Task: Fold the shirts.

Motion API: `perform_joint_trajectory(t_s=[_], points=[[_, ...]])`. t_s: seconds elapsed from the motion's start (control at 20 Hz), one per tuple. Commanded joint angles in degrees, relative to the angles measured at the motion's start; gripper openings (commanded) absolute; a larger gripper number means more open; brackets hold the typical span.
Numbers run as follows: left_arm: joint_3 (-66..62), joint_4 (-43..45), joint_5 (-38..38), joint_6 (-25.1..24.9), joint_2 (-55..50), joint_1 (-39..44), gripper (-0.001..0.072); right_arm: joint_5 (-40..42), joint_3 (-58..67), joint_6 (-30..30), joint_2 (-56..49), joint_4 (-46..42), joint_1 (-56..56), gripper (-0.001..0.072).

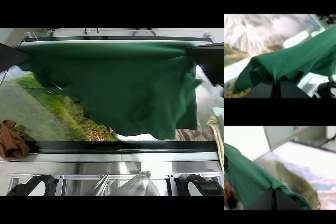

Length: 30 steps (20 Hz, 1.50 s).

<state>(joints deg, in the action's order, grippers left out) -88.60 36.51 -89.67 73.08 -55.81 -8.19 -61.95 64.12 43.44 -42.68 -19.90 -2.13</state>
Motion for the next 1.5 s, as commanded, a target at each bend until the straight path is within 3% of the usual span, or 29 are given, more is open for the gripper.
perform_joint_trajectory(t_s=[0.0, 0.05, 0.1, 0.15, 0.2, 0.25, 0.35, 0.5, 0.55, 0.6, 0.75, 0.9, 0.95, 1.0, 1.2, 1.45], points=[[7.5, 0.5, -1.7, -1.9, -7.7, 4.1, 0.0028, -2.0, -0.5, -0.1, -13.4, 0.0, 3.5, 0.0019], [10.0, 2.3, -1.5, -2.2, -10.2, 4.9, 0.0031, -2.0, -0.6, -0.1, -18.1, -0.2, 4.8, 0.0058], [12.3, 5.4, -0.7, -2.3, -13.0, 5.2, 0.0160, -2.0, -0.6, -0.1, -23.3, -0.7, 6.0, 0.0278], [14.3, 9.2, 0.0, -2.3, -15.8, 5.2, 0.0386, -2.0, -0.6, 0.0, -27.8, -1.0, 6.6, 0.0442], [15.8, 12.4, 0.3, -2.3, -18.2, 4.7, 0.0605, -2.7, -0.6, 0.3, -32.3, -0.9, 6.6, 0.0463], [16.8, 14.7, 0.1, -2.3, -20.8, 3.8, 0.0719, -3.8, -0.6, 1.2, -35.6, -1.1, 6.1, 0.0463], [17.0, 16.0, -1.2, -2.3, -25.5, 1.2, 0.0715, -7.1, -0.6, 4.1, -40.0, -3.3, 3.6, 0.0461], [17.0, 15.8, -3.1, -2.3, -30.1, -0.5, 0.0714, -13.8, -1.0, 10.3, -41.3, -14.5, -1.8, 0.0456], [17.0, 15.8, -3.6, -2.3, -30.9, 0.0, 0.0714, -16.2, -1.2, 12.6, -41.2, -19.2, -3.5, 0.0413], [17.0, 15.8, -3.4, -2.3, -31.5, 1.1, 0.0714, -18.1, -2.2, 14.8, -41.0, -23.8, -5.5, 0.0308], [17.0, 15.8, 0.1, -2.6, -32.7, 7.2, 0.0714, -18.3, -9.1, 20.3, -39.0, -30.6, -12.2, 0.0321], [17.0, 15.8, 4.5, -2.6, -35.1, 15.1, 0.0711, -14.2, -19.0, 21.7, -35.8, -29.9, -18.8, 0.0348], [17.0, 15.8, 5.6, -2.6, -36.2, 17.3, 0.0704, -11.0, -22.4, 21.7, -34.9, -29.0, -19.8, 0.0480], [16.9, 15.8, 6.3, -2.6, -37.5, 19.2, 0.0704, -9.1, -25.1, 21.7, -34.7, -27.8, -19.8, 0.0500], [13.6, 15.8, 8.0, -2.6, -42.3, 23.4, 0.0705, -2.8, -31.9, 16.6, -35.9, -17.4, -14.6, 0.0500], [7.4, 15.8, 11.4, -2.0, -46.8, 25.5, 0.0705, 7.2, -32.2, 16.3, -39.0, -8.4, -0.6, 0.0499]])
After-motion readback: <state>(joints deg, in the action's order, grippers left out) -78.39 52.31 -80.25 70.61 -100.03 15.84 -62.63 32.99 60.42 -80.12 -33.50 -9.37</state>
